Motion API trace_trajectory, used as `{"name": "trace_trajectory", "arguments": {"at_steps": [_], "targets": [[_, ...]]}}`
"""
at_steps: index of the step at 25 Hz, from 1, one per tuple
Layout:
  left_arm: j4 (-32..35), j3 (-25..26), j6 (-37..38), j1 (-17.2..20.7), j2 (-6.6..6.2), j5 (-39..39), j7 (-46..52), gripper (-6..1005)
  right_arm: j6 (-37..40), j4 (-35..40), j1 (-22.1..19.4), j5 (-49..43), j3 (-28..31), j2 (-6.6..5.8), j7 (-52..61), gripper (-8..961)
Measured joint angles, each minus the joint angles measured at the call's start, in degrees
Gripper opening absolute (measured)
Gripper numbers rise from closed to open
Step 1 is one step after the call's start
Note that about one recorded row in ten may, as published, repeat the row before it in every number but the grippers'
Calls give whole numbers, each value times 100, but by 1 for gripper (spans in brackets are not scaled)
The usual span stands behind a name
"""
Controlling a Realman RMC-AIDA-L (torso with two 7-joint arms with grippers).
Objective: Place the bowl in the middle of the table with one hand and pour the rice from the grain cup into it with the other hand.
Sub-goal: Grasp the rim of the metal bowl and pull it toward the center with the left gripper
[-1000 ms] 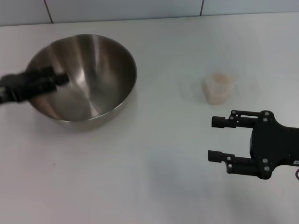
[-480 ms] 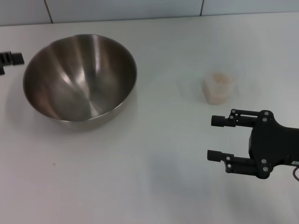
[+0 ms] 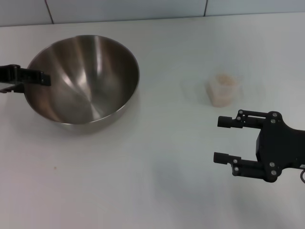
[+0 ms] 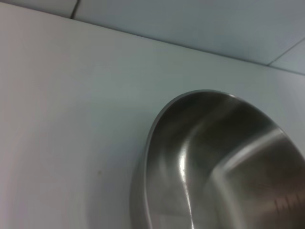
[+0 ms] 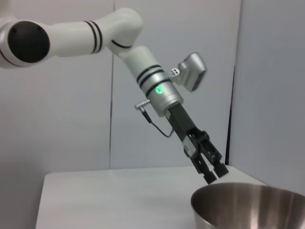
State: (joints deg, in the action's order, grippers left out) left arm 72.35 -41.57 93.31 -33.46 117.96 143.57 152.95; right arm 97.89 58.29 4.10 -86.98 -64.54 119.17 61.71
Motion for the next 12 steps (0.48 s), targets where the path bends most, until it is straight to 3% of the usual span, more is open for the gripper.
{"name": "trace_trajectory", "arguments": {"at_steps": [12], "targets": [[-6,-40,-245,-350,16,653,165,855,256,-30,-29,85,126,0,-96,648]]}}
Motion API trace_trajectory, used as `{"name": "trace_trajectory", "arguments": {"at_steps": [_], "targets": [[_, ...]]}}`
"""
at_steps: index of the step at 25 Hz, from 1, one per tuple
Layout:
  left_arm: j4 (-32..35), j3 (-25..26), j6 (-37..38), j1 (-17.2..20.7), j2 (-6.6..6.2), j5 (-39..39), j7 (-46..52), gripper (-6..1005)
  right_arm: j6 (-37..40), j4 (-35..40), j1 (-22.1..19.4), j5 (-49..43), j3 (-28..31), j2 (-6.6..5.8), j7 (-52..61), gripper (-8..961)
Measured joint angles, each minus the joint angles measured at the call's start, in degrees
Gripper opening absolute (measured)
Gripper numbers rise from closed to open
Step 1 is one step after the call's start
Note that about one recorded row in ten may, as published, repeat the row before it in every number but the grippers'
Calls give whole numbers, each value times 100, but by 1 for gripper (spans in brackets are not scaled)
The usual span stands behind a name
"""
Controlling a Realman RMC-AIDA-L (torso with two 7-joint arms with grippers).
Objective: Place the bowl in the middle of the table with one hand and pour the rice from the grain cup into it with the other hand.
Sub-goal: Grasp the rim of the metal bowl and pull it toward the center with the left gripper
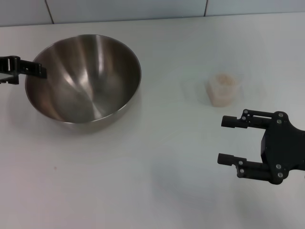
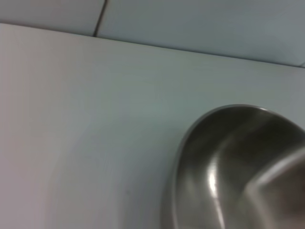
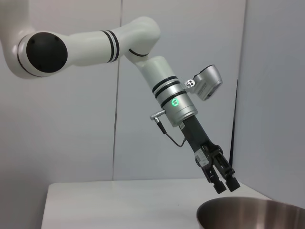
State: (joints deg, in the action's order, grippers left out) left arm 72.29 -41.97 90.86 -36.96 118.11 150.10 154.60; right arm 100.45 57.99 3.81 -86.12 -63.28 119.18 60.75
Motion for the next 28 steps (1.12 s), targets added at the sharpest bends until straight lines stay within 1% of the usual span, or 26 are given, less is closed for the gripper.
{"name": "trace_trajectory", "arguments": {"at_steps": [3,10,16,21,25,28], "targets": [[-18,1,-47,-21,-7,134,21,854,20,-4,5,0,0,0,-1,648],[-292,-109,-244,-74,-8,311,-6,852,54,-8,32,0,0,7,-2,648],[-625,-353,-393,-111,0,316,-33,850,62,-8,42,6,0,9,-2,648],[-1180,-589,-599,-260,-13,327,-79,798,63,-8,44,8,0,9,-2,648],[-1331,-683,-723,-300,-13,331,-86,788,51,-4,58,9,0,1,-2,647],[-1330,-895,-788,-293,-9,331,-171,780,37,0,59,9,7,0,-2,647]]}}
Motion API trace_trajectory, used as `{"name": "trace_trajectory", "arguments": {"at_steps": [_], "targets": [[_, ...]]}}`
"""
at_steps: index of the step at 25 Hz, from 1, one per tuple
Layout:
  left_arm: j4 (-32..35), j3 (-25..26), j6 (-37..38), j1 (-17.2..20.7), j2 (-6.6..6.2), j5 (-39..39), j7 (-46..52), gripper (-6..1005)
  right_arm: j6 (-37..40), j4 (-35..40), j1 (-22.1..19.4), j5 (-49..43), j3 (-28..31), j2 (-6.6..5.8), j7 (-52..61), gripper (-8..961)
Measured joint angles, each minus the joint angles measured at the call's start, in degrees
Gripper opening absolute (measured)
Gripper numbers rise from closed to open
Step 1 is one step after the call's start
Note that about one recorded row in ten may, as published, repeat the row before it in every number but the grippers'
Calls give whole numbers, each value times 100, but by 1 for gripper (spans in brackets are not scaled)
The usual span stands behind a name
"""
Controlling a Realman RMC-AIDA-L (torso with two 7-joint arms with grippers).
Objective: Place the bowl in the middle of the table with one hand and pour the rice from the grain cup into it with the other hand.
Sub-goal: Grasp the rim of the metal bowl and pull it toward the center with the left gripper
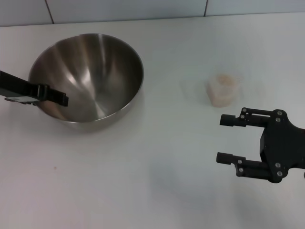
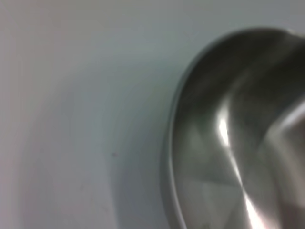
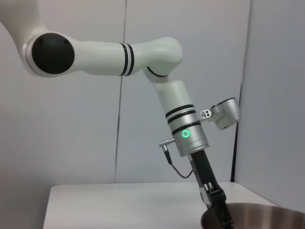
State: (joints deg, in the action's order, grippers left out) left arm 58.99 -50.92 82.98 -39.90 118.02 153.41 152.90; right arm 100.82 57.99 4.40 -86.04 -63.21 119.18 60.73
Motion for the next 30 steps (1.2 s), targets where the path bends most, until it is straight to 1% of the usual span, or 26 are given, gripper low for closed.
{"name": "trace_trajectory", "arguments": {"at_steps": [1,2,4,12,18,23,28,30], "targets": [[25,-113,-18,18,3,2,-67,778,-2,0,3,0,17,0,0,647],[80,-285,-56,45,4,16,-124,759,-3,2,7,0,34,0,0,647],[122,-449,-112,62,8,86,-100,721,-3,4,16,0,67,0,-2,647],[142,-442,-141,21,11,163,-29,570,-27,8,25,0,72,0,-7,647],[290,-438,-121,25,11,177,-35,343,-32,-1,60,-1,72,0,-9,647],[580,-483,-106,110,9,181,-110,197,-42,-7,76,-1,72,0,-9,647],[570,-446,-22,111,-14,195,-77,56,-45,-46,91,-1,72,1,-53,646],[570,-457,-1,110,-15,197,-93,48,-46,-73,99,-1,72,5,-119,646]]}}
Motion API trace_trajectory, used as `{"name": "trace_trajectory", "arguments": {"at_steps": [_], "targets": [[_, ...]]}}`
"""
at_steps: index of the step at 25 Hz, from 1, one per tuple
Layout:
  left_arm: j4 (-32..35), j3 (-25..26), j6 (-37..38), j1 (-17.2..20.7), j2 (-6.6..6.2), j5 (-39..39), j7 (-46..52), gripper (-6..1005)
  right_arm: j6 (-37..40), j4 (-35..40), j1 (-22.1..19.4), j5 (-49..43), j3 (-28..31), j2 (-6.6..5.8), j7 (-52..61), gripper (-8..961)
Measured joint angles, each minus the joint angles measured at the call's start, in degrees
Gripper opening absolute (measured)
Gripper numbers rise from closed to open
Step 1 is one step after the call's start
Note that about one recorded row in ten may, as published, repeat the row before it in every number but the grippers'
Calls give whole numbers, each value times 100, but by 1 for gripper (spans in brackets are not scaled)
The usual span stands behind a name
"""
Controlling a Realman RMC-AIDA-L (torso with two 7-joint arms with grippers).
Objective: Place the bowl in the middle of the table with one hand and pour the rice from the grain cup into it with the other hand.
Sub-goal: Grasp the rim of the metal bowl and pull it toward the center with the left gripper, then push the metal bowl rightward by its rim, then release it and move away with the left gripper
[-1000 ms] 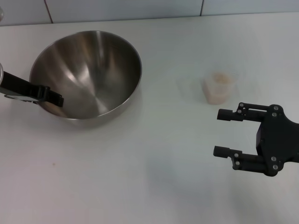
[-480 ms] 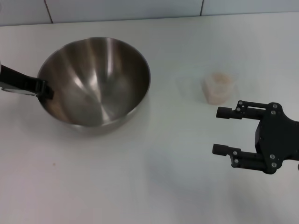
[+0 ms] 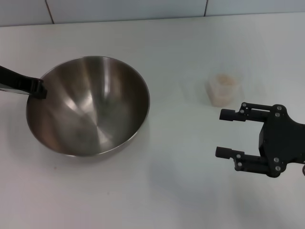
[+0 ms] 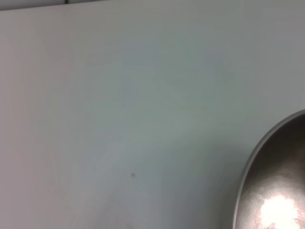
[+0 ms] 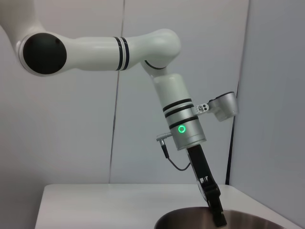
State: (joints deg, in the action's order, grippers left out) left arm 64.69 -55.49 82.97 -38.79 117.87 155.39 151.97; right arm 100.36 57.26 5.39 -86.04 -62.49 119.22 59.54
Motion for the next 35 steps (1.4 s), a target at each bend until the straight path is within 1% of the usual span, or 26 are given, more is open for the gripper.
{"name": "trace_trajectory", "arguments": {"at_steps": [8,16,23,27,31,32,35], "targets": [[53,-12,177,-57,3,10,-19,43,0,-73,64,1,0,5,-39,646],[430,-102,502,-155,29,-31,-36,40,0,-145,118,-5,-9,-2,-39,646],[482,-117,683,-487,62,-92,-129,40,6,-161,120,-23,-9,-4,-39,645],[455,-222,695,-670,73,-270,-176,40,6,-180,125,-33,-11,-4,-39,645],[409,-319,623,-717,78,-330,-181,39,21,-180,121,-35,-12,-4,-39,645],[352,-422,518,-732,84,-376,-184,39,25,-180,116,-35,-11,-5,-39,645],[203,-526,339,-745,89,-440,-185,39,25,-182,125,-37,-16,-5,-39,645]]}}
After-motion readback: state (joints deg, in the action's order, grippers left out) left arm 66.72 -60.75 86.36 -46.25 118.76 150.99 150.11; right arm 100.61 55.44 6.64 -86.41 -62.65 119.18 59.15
